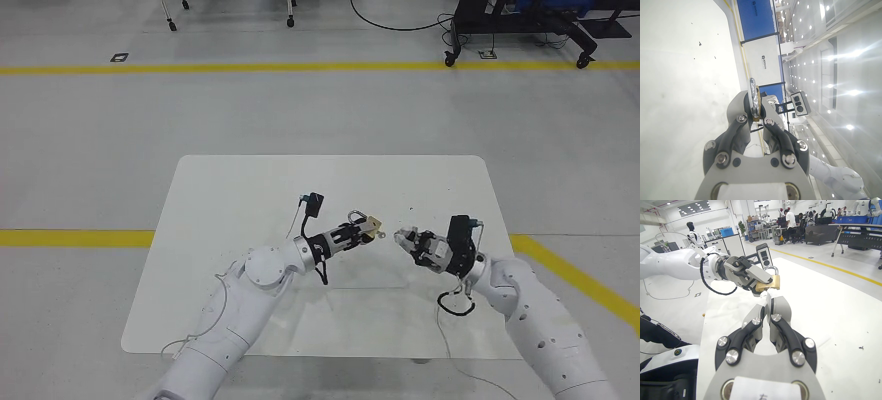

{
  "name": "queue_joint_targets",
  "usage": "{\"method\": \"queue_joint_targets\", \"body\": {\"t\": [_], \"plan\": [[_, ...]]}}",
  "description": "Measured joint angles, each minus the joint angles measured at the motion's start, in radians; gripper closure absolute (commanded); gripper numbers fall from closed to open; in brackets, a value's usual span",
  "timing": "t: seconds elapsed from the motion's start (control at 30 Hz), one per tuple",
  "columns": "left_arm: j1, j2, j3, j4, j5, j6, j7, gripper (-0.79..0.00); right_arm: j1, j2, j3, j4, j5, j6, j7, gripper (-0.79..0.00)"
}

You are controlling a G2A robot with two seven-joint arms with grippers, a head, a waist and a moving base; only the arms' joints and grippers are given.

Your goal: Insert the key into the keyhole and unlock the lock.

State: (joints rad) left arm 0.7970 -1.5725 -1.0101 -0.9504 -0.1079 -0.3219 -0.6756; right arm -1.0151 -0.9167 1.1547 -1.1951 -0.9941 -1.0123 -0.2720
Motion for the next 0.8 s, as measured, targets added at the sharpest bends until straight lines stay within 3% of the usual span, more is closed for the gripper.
{"method": "queue_joint_targets", "body": {"t": [0.03, 0.07, 0.13, 0.27, 0.37, 0.67, 0.73, 0.8], "plan": [[0.0, 0.0, 0.001, -0.001, 0.001, 0.001, 0.001, 0.0, 0.001, 0.005, 0.013, 0.0, -0.011, 0.001, -0.006, -0.72], [0.0, 0.0, 0.003, -0.003, 0.002, 0.003, 0.002, 0.0, -0.002, 0.011, 0.037, -0.003, -0.043, 0.017, -0.021, -0.785], [0.001, 0.0, 0.005, -0.006, 0.003, 0.005, 0.0, 0.0, -0.027, 0.016, 0.075, -0.033, -0.125, 0.096, -0.062, -0.785], [0.006, 0.0, 0.002, -0.008, -0.057, 0.065, -0.067, 0.0, -0.141, 0.019, 0.127, -0.141, -0.31, 0.456, -0.198, -0.785], [0.013, -0.001, -0.009, -0.008, -0.183, 0.159, -0.16, 0.0, -0.206, 0.016, 0.152, -0.188, -0.331, 0.633, -0.249, -0.785], [0.014, 0.0, -0.007, -0.009, -0.154, 0.143, -0.135, 0.0, -0.215, 0.015, 0.155, -0.197, -0.325, 0.667, -0.252, -0.785], [0.02, 0.004, 0.004, -0.026, -0.109, 0.158, -0.091, 0.0, -0.215, 0.015, 0.155, -0.197, -0.325, 0.667, -0.252, -0.785], [0.032, 0.008, 0.018, -0.056, 0.012, 0.208, 0.023, 0.0, -0.215, 0.015, 0.155, -0.197, -0.325, 0.668, -0.252, -0.785]]}}
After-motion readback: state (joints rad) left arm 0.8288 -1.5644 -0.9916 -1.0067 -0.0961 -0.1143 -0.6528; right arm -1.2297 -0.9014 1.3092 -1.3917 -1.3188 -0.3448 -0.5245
